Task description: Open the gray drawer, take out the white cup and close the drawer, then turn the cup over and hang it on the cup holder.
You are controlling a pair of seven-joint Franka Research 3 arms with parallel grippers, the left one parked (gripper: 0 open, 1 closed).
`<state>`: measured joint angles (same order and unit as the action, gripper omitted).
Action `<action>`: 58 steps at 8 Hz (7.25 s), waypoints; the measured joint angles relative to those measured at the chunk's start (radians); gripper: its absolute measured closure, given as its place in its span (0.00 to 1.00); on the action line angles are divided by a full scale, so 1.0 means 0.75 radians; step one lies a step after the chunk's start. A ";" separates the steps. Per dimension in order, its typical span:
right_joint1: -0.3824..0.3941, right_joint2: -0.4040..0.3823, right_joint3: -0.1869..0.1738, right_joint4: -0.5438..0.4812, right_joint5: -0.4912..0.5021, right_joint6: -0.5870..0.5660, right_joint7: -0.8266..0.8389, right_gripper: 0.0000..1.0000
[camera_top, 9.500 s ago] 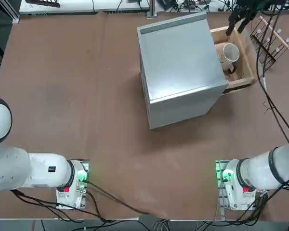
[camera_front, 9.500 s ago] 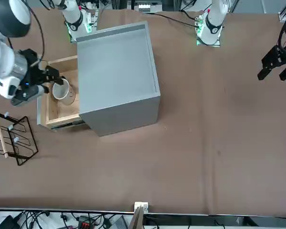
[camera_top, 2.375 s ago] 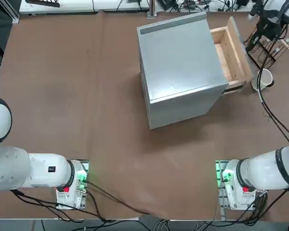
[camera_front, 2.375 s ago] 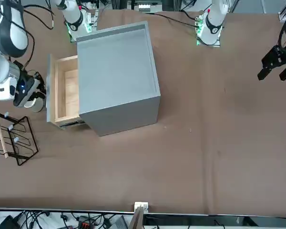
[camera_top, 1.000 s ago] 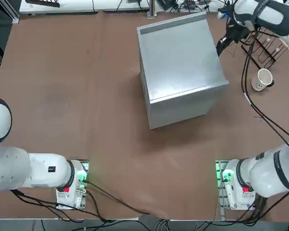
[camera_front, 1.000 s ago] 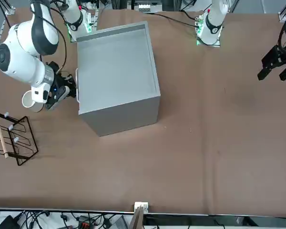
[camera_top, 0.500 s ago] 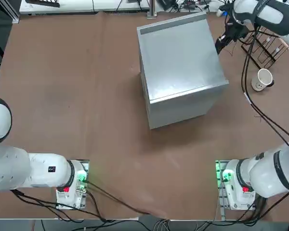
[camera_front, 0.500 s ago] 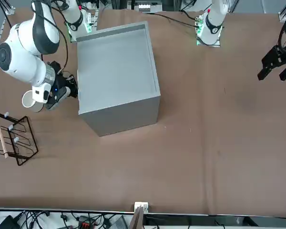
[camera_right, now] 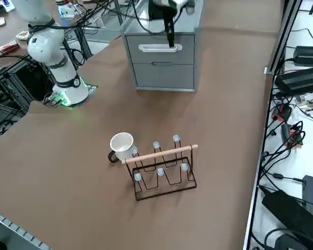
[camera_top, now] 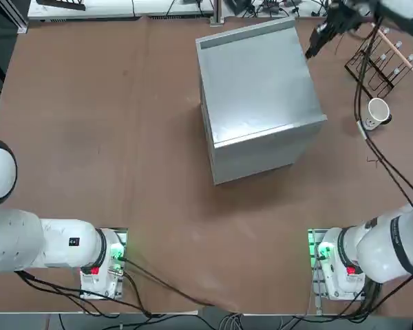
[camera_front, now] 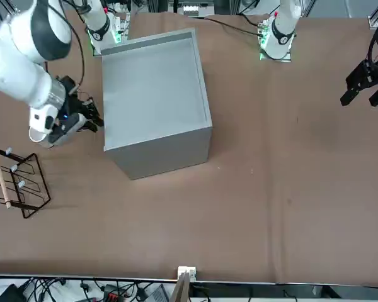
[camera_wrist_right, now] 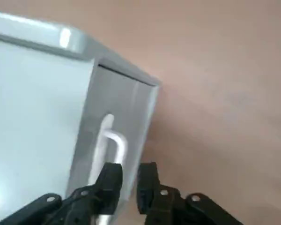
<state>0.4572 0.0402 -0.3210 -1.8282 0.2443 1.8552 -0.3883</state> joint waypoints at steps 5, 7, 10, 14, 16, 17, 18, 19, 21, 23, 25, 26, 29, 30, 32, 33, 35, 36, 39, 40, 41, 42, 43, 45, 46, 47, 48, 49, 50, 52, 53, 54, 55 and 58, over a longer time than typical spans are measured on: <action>-0.136 -0.005 -0.023 0.174 -0.186 -0.189 0.005 0.07; -0.220 -0.009 -0.027 0.222 -0.206 -0.237 0.005 0.00; -0.303 -0.019 -0.029 0.276 -0.208 -0.298 0.005 0.00; -0.365 -0.034 -0.055 0.286 -0.225 -0.312 -0.063 0.00; -0.504 -0.033 -0.063 0.273 -0.229 -0.314 -0.340 0.00; -0.584 -0.031 -0.066 0.259 -0.228 -0.312 -0.486 0.00; -0.658 -0.030 -0.068 0.239 -0.227 -0.298 -0.644 0.00; -0.724 -0.027 -0.069 0.214 -0.225 -0.272 -0.813 0.00; -0.824 0.009 -0.099 0.156 -0.127 -0.217 -1.149 0.00; -0.906 0.125 -0.185 0.108 0.095 -0.175 -1.550 0.00; -1.050 0.305 -0.199 0.102 0.326 -0.160 -1.946 0.00; -1.115 0.400 -0.200 0.102 0.423 -0.157 -2.110 0.00; -1.263 0.655 -0.199 0.138 0.638 -0.162 -2.568 0.00; -1.294 0.722 -0.199 0.169 0.698 -0.201 -2.674 0.00; -1.335 0.848 -0.197 0.226 0.817 -0.304 -2.801 0.00; -1.338 0.899 -0.193 0.243 0.867 -0.330 -2.824 0.00; -1.339 0.995 -0.185 0.269 0.970 -0.396 -2.873 0.00; -1.345 1.041 -0.185 0.298 1.002 -0.444 -2.905 0.00; -1.380 1.145 -0.182 0.415 1.039 -0.599 -2.970 0.00; -1.383 1.166 -0.180 0.425 1.050 -0.627 -2.974 0.00; -1.386 1.184 -0.176 0.428 1.058 -0.644 -2.975 0.00; -1.388 1.198 -0.175 0.429 1.061 -0.664 -2.972 0.02; -1.393 1.205 -0.175 0.431 1.065 -0.684 -2.964 0.04; -1.406 1.209 -0.176 0.440 1.073 -0.706 -2.955 0.17; -1.409 1.209 -0.176 0.443 1.077 -0.709 -2.951 0.38; -1.410 1.209 -0.176 0.444 1.079 -0.710 -2.928 0.58; -1.410 1.210 -0.175 0.449 1.081 -0.721 -2.883 0.77; -1.410 1.210 -0.175 0.459 1.082 -0.767 -2.833 0.80; -1.407 1.209 -0.174 0.470 1.082 -0.816 -2.804 0.80; -1.403 1.180 -0.173 0.492 1.006 -0.856 -2.766 0.80; -1.403 1.138 -0.182 0.500 0.928 -0.864 -2.744 0.80; -1.404 1.073 -0.206 0.508 0.839 -0.867 -2.716 0.80; -1.404 0.994 -0.236 0.516 0.747 -0.868 -2.679 0.80; -1.349 0.761 -0.316 0.577 0.490 -0.826 -2.544 0.80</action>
<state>-0.5544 0.6112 -0.5582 -1.3952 0.6116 1.2360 -2.2961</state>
